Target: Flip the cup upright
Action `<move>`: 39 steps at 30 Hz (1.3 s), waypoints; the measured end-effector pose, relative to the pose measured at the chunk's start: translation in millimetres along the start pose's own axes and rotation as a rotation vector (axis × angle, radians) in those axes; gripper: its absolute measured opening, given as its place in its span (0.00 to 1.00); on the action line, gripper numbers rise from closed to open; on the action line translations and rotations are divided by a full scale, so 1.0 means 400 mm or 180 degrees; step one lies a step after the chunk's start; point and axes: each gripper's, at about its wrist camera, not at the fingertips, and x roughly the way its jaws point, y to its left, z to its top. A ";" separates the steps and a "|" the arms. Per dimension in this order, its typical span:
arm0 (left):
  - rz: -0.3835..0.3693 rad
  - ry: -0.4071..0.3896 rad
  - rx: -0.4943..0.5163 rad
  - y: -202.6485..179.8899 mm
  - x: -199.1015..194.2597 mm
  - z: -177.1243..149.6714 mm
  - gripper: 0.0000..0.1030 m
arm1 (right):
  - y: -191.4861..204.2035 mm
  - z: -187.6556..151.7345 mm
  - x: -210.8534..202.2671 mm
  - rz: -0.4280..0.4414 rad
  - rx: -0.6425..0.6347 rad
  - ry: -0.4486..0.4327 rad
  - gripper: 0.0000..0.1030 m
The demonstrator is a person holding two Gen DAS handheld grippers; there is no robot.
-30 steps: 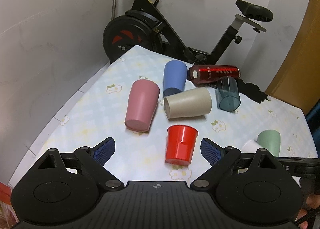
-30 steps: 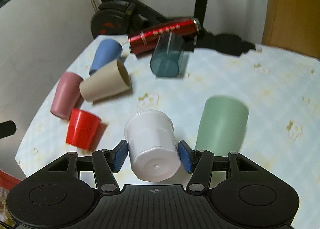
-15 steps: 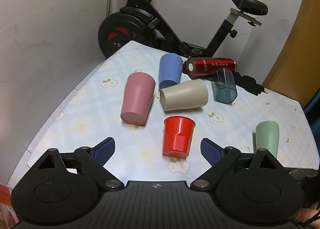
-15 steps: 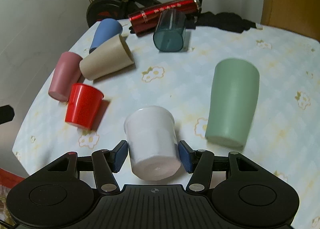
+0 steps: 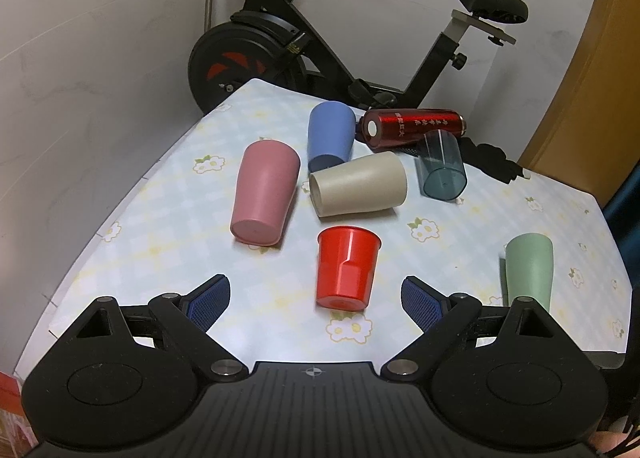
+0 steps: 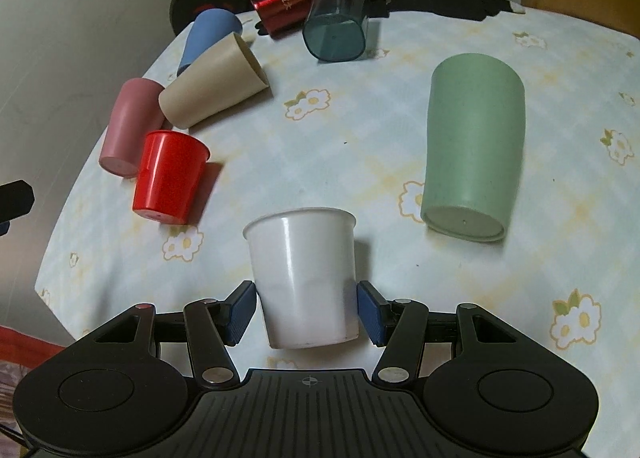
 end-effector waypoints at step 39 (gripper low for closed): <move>-0.0503 -0.0664 0.0178 -0.140 -0.069 0.002 0.92 | -0.141 0.065 -0.497 -0.0567 -0.0380 -0.2169 1.00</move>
